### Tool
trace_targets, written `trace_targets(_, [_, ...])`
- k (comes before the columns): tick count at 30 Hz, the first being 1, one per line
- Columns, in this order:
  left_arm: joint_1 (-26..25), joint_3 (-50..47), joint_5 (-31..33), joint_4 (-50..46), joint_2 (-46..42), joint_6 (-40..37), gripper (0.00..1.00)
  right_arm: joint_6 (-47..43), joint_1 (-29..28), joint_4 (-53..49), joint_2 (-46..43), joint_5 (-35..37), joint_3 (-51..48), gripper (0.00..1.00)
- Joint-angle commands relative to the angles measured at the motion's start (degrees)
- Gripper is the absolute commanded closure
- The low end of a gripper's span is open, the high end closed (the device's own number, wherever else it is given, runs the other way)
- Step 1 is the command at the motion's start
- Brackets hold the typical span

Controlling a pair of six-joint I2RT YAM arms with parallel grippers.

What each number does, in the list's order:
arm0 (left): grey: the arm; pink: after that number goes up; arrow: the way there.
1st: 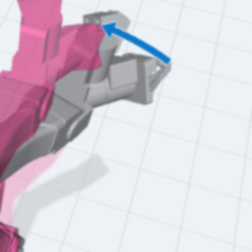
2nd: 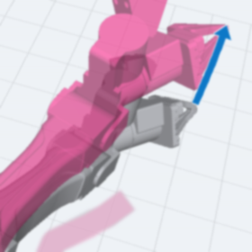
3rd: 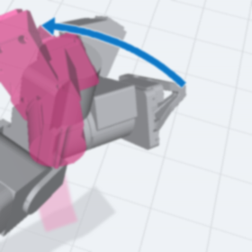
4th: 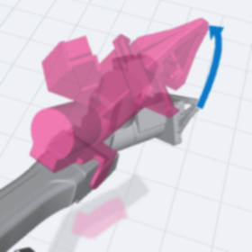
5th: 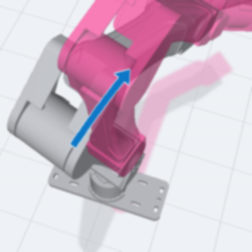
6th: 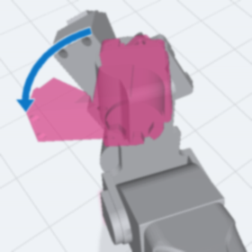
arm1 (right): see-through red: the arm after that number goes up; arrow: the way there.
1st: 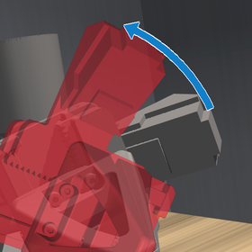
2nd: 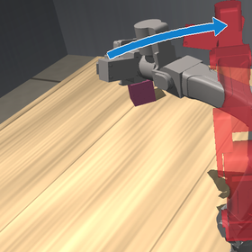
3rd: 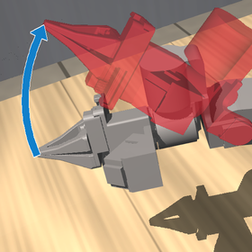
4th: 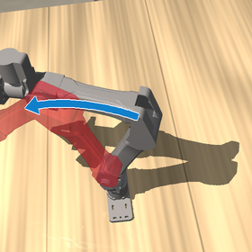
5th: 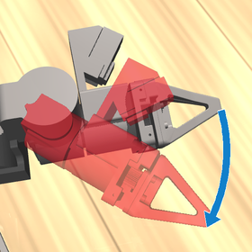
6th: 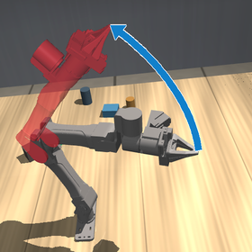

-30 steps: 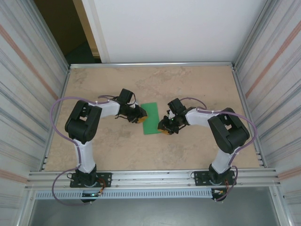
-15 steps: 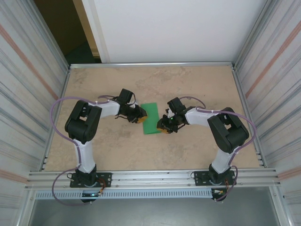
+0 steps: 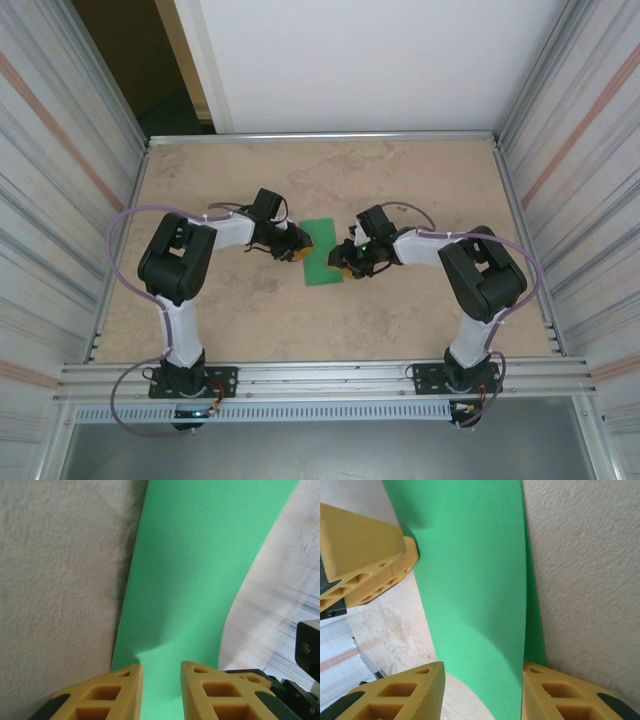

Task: Fold a paper plane with a square sheet of paper (pick it up from the middle)
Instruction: Fold the triangle a second time at the center of the table.

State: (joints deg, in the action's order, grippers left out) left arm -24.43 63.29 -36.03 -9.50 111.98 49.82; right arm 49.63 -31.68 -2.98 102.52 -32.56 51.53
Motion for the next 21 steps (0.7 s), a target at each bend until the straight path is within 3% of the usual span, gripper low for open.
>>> trace_targets(1, [0.08,-2.42,1.84,-4.98,3.03,0.49,0.72,0.82,0.48,1.62,1.57,-0.83,1.24,0.57])
trace_targets(6, [0.08,-2.43,1.82,-4.92,2.98,0.41,0.72,1.18,0.60,2.21,1.96,-1.50,1.29,0.59])
trace_targets(21, [0.08,-2.86,1.76,-4.73,2.85,0.55,0.72,4.60,1.54,0.08,-3.20,-0.59,-4.18,0.77])
